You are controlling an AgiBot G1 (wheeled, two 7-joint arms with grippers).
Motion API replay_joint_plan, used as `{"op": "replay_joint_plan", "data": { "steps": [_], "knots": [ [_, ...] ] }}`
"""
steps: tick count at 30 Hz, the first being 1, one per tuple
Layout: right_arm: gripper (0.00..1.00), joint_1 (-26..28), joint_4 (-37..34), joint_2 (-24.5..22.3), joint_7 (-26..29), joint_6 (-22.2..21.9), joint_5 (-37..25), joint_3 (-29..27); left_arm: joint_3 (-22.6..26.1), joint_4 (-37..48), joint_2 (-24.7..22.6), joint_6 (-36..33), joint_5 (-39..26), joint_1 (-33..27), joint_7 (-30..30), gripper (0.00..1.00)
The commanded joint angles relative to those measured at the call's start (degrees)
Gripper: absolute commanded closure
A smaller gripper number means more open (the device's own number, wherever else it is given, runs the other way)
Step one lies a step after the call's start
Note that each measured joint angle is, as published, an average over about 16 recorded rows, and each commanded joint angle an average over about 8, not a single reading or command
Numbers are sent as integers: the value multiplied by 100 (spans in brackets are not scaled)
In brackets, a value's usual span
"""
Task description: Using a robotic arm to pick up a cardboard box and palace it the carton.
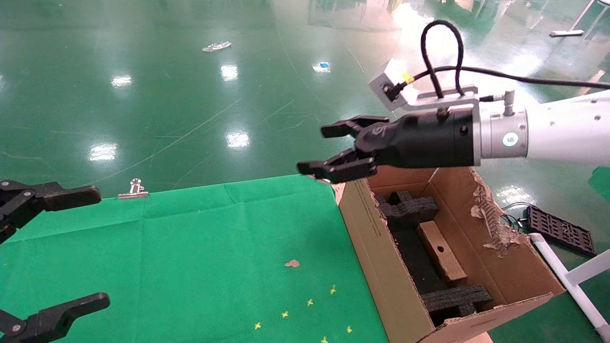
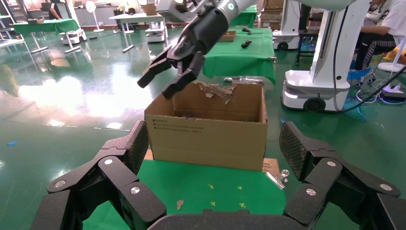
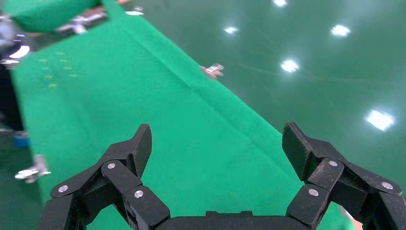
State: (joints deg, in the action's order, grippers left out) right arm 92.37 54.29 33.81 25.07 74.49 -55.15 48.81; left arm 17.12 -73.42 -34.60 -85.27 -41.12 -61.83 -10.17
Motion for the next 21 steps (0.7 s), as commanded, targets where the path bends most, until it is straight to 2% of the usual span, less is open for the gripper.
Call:
{"op": "replay_joint_plan", "data": {
  "steps": [1,21],
  "knots": [
    [0,-226,142,9,-105,82,98,-241,1,0,0,0,0,0,0,0],
    [0,-2458,1539,97,-1142,894,1061,-2617,6,0,3,3,4,-1,3,0]
  ]
}}
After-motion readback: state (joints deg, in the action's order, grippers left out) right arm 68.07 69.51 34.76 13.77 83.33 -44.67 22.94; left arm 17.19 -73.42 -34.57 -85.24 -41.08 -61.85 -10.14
